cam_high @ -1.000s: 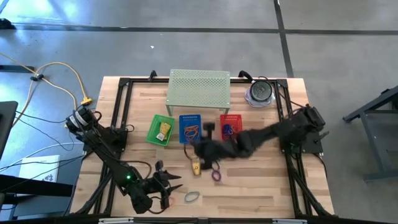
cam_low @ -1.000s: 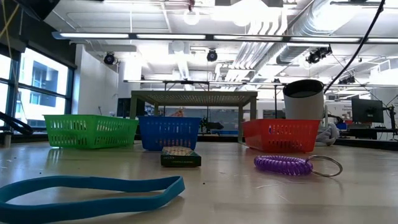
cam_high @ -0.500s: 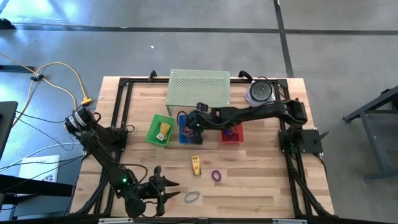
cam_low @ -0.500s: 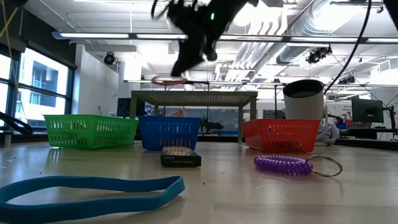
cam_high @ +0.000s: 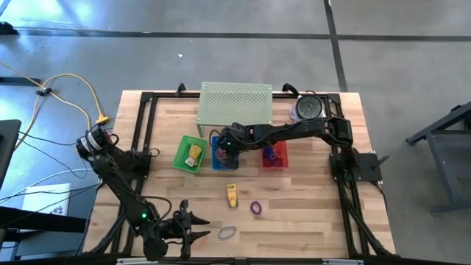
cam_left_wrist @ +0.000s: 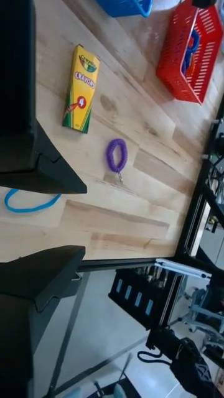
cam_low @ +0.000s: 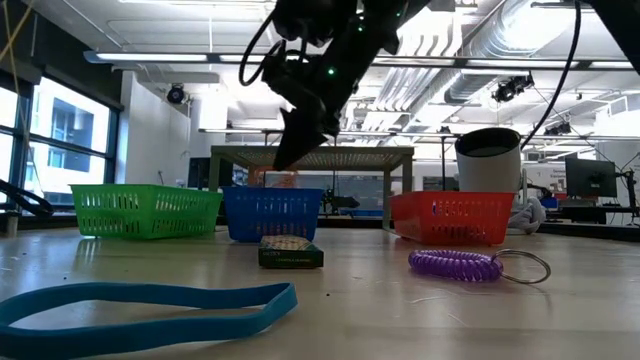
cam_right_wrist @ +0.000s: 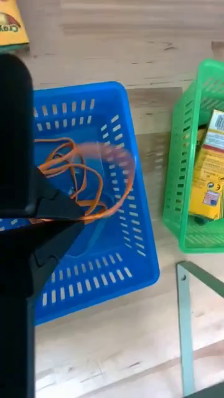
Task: Pick & Place Office Desk Supplies
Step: Put the orange rubber band into the blue bin, then put the purple spring keychain into the red bin
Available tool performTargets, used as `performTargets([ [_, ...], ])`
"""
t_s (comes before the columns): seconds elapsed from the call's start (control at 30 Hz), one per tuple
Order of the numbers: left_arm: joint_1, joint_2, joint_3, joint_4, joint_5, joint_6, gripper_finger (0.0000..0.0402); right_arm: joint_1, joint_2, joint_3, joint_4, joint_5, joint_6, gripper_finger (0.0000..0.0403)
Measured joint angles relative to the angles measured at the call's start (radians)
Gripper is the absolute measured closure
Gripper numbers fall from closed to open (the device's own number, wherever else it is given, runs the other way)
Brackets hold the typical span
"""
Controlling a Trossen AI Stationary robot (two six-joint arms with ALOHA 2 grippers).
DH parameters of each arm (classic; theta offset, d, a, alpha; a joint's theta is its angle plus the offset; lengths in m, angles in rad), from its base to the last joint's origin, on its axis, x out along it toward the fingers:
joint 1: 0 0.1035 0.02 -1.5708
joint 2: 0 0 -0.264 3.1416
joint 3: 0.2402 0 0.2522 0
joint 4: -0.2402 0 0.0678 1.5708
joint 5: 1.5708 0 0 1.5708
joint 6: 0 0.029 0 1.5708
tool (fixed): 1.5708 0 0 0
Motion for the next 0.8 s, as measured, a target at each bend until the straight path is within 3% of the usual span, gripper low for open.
performTargets([
  [0.17, 0.0, 0.0, 0.0, 0.0, 0.0, -0.002, 0.0262, -0.011, 0.0, 0.0, 0.001, 0.0, 0.024, 0.0365],
  [0.4, 0.0, 0.0, 0.0, 0.0, 0.0, -0.002, 0.0262, -0.014, -0.004, 0.001, -0.008, 0.032, 0.05, 0.0243],
  [0.57, 0.0, 0.0, 0.0, -0.006, 0.028, 0.006, 0.0262, 0.016, -0.065, 0.056, -0.231, 0.052, 0.061, 0.0184],
  [0.67, 0.0, 0.0, 0.0, -0.012, 0.074, 0.01, 0.0262, 0.055, -0.114, 0.094, -0.395, -0.012, 0.145, 0.0174],
  [0.8, 0.001, 0.001, 0.0, -0.031, 0.108, 0.013, 0.0262, 0.116, -0.171, 0.099, -0.552, -0.189, 0.332, 0.0175],
])
